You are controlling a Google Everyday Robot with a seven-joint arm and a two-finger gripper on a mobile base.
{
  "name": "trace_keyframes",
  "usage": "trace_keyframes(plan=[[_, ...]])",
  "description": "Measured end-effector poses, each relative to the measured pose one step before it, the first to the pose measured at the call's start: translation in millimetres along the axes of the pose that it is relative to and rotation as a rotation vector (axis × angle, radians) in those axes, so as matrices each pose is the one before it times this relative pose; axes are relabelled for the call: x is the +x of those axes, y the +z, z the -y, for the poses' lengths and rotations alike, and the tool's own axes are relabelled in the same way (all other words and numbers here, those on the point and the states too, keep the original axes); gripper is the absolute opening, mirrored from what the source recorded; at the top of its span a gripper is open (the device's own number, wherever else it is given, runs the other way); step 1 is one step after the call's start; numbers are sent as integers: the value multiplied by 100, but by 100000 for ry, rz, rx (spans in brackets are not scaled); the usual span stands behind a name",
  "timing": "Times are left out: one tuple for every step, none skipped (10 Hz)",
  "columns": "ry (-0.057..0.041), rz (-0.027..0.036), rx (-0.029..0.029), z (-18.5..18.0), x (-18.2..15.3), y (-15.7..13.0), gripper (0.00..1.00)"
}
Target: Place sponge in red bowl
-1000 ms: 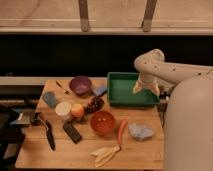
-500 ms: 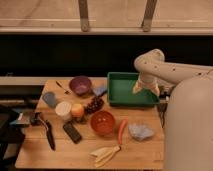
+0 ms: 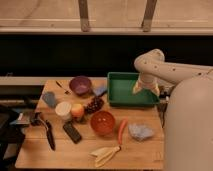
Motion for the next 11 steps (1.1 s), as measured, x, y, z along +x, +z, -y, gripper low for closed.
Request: trace_keyframes(plan=[[4,4,5,5,-1,-2,80],[-4,-5,1,-2,1,3,80],[2,-1,0,1,0,1,80],[4,-1,-5,-2,0,-1,80],[-26,-149,44,-2,37,99,80],[11,42,-17,-3,-16,-21,80],[-6,-31,8,0,11,16,80],[-7,1,-5,-6,1,-5,80],[-4,-21,20,5,6,17,80],[-301,215,405,27,47,-47,80],[-1399,1332,-1085,-275,-4,-263,80]])
